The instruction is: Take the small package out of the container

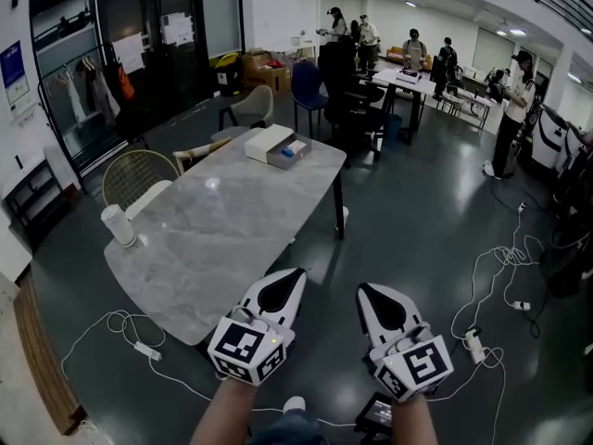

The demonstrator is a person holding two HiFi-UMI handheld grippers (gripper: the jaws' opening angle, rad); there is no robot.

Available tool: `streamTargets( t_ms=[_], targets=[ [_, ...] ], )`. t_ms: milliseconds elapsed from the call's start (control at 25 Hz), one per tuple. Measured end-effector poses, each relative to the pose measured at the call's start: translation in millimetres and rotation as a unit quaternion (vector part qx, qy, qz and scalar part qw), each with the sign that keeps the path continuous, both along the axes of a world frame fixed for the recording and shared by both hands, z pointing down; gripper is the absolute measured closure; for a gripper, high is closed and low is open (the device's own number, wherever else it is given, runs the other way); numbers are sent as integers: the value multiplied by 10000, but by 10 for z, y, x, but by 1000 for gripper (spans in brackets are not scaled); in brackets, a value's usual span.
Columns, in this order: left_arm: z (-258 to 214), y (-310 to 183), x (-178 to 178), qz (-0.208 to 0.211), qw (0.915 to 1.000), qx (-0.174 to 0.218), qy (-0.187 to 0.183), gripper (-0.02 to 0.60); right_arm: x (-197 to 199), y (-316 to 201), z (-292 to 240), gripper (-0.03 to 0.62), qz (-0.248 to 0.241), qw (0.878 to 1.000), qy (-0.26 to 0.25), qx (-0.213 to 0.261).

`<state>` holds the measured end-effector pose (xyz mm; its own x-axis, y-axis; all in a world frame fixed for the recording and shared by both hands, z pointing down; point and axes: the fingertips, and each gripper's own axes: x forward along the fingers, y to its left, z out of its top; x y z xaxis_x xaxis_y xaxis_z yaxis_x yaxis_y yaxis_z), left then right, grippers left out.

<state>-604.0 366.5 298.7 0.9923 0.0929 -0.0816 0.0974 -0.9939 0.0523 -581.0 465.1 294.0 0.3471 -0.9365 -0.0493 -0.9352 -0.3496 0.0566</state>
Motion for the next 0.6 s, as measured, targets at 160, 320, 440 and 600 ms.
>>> streamTargets(
  t_ms=[160,320,440,600],
  targets=[
    [-13,-377,216,-33,9999,-105,55,569,193,-351,20,569,16,9998,147,-141],
    [19,-538,472,-1,9999,-126,47,569,427,-537,72,569,-19,9996,155,-218],
    [84,-645,746,-11,9999,-157,-24,569,704,-630,115,569,-28,9996,147,-249],
    [143,-800,1245,-129,9998,-162,-73,569,1229,-795,144,569,-138,9994,181,-259]
  ],
)
